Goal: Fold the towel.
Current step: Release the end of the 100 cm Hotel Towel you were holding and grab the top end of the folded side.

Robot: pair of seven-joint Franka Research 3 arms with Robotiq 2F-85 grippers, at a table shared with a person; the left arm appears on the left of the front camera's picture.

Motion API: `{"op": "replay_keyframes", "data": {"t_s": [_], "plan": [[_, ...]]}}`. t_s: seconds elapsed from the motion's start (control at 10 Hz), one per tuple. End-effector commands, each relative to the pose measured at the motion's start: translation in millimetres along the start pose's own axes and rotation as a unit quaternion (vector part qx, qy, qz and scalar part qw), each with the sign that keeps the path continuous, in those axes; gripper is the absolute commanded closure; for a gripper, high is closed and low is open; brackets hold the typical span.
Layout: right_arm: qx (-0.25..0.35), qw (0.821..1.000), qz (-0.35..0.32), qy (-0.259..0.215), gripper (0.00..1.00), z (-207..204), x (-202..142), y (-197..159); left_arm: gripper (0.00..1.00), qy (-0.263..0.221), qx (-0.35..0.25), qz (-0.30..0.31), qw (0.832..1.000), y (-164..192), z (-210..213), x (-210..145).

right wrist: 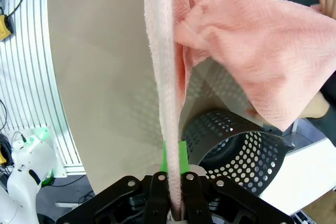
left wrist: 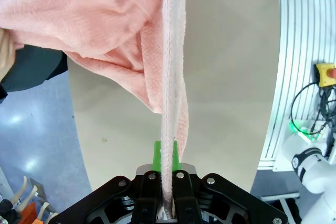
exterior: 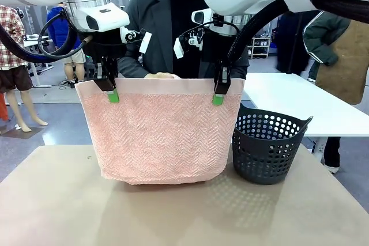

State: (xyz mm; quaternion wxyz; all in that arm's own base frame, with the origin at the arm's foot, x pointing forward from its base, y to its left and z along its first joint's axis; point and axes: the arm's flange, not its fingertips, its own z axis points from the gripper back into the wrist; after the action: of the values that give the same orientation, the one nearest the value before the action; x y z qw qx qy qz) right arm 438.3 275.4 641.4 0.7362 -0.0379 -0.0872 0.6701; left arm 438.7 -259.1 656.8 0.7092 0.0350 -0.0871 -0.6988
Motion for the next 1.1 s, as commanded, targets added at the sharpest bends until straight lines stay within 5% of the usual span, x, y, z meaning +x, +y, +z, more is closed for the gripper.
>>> {"op": "replay_keyframes", "data": {"t_s": [0.0,1.0], "plan": [[-0.005,1.000,0.004,0.006,1.00,0.6,-0.9,-0.2,1.00,0.000,0.001,0.002,1.000,0.2,1.0,-0.5],[-0.005,1.000,0.004,0.006,1.00,0.6,-0.9,-0.2,1.00,0.000,0.001,0.002,1.000,0.2,1.0,-0.5]]}}
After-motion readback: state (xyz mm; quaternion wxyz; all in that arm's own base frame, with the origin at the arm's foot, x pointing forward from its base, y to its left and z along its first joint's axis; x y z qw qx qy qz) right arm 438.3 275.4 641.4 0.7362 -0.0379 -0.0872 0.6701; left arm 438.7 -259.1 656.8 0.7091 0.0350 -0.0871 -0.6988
